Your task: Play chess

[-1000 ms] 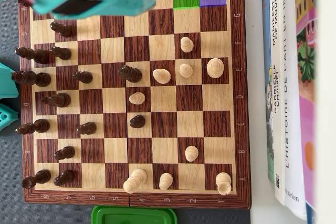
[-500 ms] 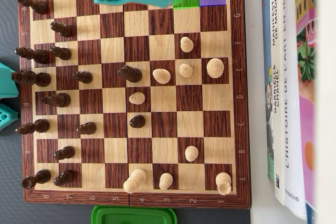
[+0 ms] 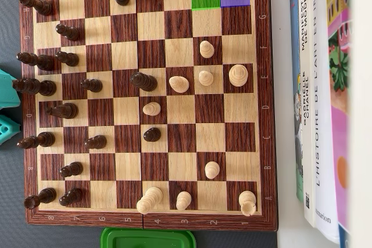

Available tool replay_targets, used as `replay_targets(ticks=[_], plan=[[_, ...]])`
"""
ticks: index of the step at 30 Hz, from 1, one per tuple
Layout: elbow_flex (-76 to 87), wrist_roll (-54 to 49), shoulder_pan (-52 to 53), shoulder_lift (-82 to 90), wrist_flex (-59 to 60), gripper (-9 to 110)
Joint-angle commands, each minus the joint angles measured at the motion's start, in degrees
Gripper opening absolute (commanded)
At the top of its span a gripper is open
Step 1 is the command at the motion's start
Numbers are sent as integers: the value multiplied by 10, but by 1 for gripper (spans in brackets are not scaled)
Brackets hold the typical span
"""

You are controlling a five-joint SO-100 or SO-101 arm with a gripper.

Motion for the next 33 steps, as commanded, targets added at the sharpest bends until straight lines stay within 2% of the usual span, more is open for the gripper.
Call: replay_targets(ticks=[1, 11, 33], plan=[[-40, 5, -1, -4, -4, 16], [-94, 5, 3, -64, -4, 16], [-103, 5, 18, -95, -11, 16]])
